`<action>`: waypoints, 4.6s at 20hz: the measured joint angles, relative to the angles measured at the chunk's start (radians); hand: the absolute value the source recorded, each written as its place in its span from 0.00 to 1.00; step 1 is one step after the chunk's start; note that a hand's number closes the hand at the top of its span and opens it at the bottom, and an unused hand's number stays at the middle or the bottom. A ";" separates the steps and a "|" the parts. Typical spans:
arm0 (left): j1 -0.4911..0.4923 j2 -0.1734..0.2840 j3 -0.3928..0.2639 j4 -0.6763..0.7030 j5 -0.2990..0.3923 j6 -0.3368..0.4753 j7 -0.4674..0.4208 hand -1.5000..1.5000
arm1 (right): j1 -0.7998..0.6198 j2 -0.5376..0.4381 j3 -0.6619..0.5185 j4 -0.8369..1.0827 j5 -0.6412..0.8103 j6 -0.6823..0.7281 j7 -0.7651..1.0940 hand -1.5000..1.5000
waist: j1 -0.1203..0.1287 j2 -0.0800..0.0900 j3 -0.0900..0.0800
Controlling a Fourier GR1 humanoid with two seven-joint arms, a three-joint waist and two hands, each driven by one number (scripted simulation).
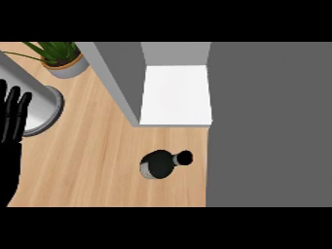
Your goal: Pick up the wine, place it into the cabinet and close the cabinet
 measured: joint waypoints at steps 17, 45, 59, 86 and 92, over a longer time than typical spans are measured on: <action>-0.156 -0.028 -0.749 0.064 0.158 -0.235 0.411 0.00 | 0.125 -0.040 0.137 -0.166 -0.117 0.129 0.182 0.00 | -0.051 -0.001 -0.028; -0.346 0.047 -0.975 -0.032 0.071 0.221 0.676 0.00 | 0.061 -0.053 0.132 -0.333 -0.135 0.065 0.439 0.00 | -0.024 -0.003 -0.029; -0.385 0.004 -0.832 0.018 0.067 0.157 0.649 0.00 | 0.006 -0.036 0.148 -0.351 -0.115 0.038 0.507 0.00 | -0.020 -0.001 -0.031; -0.300 0.056 -0.509 0.524 0.072 -0.220 0.182 0.00 | -0.084 -0.009 0.143 -0.367 -0.086 0.010 0.609 0.00 | -0.020 -0.004 -0.032; -0.311 0.059 -0.453 0.732 0.014 -0.257 0.042 0.00 | -0.092 -0.004 0.134 -0.366 -0.085 0.018 0.608 0.00 | -0.021 0.000 -0.031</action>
